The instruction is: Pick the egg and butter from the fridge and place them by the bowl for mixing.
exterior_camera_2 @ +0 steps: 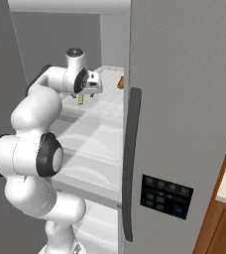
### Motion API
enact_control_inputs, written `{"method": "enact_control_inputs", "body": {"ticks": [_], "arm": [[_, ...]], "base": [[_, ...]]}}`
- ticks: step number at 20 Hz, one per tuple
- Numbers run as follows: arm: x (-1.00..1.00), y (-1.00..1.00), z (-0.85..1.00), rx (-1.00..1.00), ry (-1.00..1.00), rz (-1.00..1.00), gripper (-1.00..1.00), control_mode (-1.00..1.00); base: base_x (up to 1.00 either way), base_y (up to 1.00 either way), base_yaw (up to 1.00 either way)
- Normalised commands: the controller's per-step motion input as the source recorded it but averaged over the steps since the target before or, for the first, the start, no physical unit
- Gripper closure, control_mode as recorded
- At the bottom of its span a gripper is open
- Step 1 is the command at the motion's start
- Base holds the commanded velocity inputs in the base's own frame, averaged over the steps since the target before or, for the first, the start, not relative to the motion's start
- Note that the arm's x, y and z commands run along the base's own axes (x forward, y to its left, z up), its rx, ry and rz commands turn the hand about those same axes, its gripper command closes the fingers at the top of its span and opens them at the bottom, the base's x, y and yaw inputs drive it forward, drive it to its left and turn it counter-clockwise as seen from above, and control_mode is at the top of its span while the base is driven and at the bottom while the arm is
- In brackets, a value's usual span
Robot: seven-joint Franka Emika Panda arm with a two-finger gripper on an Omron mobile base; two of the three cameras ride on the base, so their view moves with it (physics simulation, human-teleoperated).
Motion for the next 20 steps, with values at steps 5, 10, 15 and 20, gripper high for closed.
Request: {"method": "enact_control_inputs", "body": {"ticks": [5, 10, 15, 20], "arm": [[-0.03, 0.00, -0.61, -0.01, 0.00, 0.00, 1.00, -1.00], [-0.15, -0.02, -0.56, 0.00, 0.00, 0.03, 1.00, -1.00], [-0.33, -0.14, -0.39, 0.00, 0.00, 0.01, 1.00, -1.00], [-0.46, -0.41, -0.07, 0.01, 0.03, 0.00, 1.00, -1.00]], "base": [[0.00, 0.00, 0.00], [0.00, 0.00, 0.00], [0.00, 0.00, 0.00], [0.00, 0.00, 0.00]]}}
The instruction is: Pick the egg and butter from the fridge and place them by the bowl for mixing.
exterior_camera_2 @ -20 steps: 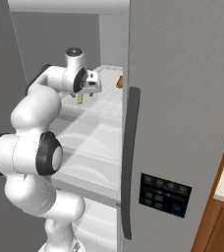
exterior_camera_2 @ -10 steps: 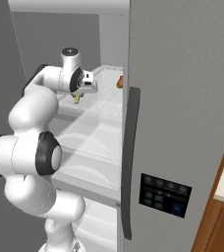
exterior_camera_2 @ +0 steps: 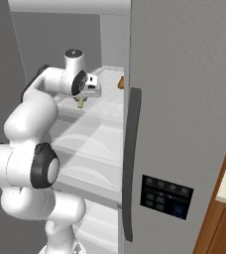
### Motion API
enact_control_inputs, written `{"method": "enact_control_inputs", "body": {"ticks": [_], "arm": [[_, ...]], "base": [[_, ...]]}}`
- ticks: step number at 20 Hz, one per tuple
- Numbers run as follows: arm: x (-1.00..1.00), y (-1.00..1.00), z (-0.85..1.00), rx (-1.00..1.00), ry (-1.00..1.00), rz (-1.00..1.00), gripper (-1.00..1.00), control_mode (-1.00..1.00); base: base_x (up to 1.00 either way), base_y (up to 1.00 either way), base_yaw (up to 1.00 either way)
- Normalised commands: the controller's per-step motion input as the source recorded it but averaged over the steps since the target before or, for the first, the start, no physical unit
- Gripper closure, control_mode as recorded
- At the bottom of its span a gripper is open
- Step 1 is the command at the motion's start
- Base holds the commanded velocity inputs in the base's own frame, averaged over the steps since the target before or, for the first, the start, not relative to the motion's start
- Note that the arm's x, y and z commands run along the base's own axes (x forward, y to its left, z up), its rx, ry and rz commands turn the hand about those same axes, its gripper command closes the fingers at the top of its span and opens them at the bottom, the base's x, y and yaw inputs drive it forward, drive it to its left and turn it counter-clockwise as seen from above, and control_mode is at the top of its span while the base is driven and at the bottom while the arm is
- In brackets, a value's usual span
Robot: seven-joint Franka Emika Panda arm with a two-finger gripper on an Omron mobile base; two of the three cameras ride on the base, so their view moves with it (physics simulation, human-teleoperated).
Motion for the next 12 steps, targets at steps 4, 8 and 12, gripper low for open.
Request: {"method": "enact_control_inputs", "body": {"ticks": [4, 8, 12], "arm": [[-0.59, -0.42, 0.07, 0.03, 0.01, 0.00, 1.00, -1.00], [-0.57, -0.32, 0.15, 0.00, 0.00, -0.01, 1.00, -1.00], [-0.65, -0.16, 0.03, 0.00, 0.00, -0.09, 1.00, -1.00]], "base": [[0.00, 0.00, 0.00], [0.00, 0.00, 0.00], [0.00, 0.00, 0.00]]}}
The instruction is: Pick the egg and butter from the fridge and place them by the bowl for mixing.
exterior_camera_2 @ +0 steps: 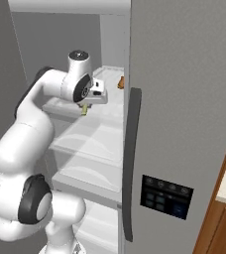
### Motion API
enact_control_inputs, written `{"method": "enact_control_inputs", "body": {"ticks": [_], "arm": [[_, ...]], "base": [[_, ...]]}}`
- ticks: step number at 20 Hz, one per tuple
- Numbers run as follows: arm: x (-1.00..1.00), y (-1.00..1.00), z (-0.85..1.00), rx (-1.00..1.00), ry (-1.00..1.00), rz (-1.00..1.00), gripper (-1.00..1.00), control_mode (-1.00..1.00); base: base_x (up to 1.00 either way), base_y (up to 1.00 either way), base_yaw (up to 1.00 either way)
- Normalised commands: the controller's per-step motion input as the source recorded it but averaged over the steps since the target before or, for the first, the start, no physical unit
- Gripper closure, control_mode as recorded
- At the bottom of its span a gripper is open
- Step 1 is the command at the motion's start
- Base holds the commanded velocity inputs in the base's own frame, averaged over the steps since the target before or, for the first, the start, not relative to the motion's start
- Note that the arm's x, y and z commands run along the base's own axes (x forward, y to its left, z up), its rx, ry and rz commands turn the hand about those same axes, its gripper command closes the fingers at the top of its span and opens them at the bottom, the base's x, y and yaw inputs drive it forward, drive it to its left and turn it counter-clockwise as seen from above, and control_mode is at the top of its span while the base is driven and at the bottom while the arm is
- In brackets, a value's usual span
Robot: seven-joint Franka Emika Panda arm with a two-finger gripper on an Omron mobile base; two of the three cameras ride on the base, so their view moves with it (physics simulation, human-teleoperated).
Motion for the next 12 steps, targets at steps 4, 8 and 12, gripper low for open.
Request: {"method": "enact_control_inputs", "body": {"ticks": [4, 8, 12], "arm": [[-0.69, -0.09, 0.00, 0.00, 0.00, -0.11, 1.00, -1.00], [-0.69, -0.12, 0.00, 0.00, 0.00, -0.11, 1.00, -1.00], [-0.69, -0.11, 0.00, 0.00, 0.00, -0.10, 1.00, -1.00]], "base": [[0.00, 0.00, 0.00], [0.00, 0.00, 0.00], [0.00, 0.00, 0.00]]}}
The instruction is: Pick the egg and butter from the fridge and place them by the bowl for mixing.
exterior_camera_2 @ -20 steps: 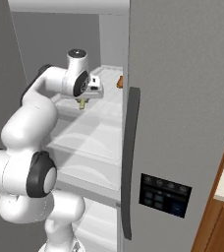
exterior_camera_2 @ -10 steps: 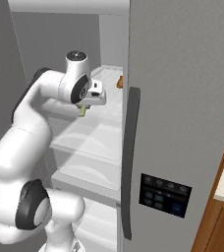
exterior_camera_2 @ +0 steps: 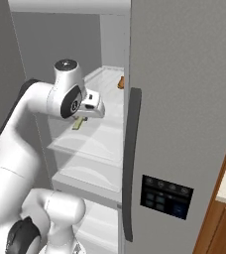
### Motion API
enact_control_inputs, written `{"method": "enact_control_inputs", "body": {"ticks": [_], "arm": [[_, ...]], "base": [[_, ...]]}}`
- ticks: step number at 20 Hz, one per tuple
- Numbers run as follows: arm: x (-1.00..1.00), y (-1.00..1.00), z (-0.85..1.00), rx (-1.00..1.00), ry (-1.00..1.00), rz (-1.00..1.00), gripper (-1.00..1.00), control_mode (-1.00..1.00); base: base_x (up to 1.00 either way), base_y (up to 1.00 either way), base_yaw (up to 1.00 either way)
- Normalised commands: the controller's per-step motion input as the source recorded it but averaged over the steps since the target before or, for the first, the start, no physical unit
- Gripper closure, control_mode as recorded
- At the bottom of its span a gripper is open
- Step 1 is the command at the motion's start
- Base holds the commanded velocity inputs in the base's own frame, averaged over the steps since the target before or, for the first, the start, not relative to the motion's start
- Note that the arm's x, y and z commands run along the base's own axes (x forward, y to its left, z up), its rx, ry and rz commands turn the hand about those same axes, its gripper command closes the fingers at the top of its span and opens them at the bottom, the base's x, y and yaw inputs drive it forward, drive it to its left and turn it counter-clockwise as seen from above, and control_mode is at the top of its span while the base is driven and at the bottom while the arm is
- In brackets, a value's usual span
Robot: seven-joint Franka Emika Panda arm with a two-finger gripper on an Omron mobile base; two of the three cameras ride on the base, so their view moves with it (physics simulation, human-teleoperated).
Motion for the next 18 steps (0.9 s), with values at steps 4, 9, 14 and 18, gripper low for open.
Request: {"method": "enact_control_inputs", "body": {"ticks": [4, 9, 14, 18], "arm": [[-0.63, -0.15, 0.00, 0.00, 0.00, -0.04, 1.00, -1.00], [-0.62, -0.12, -0.05, 0.00, 0.01, -0.06, 1.00, -1.00], [-0.66, -0.15, -0.10, 0.00, 0.00, -0.04, 1.00, -1.00], [-0.56, -0.10, -0.11, 0.00, 0.04, -0.05, 1.00, -1.00]], "base": [[0.00, 0.00, 0.00], [0.00, 0.00, 0.00], [0.00, 0.00, 0.00], [0.00, 0.00, 0.00]]}}
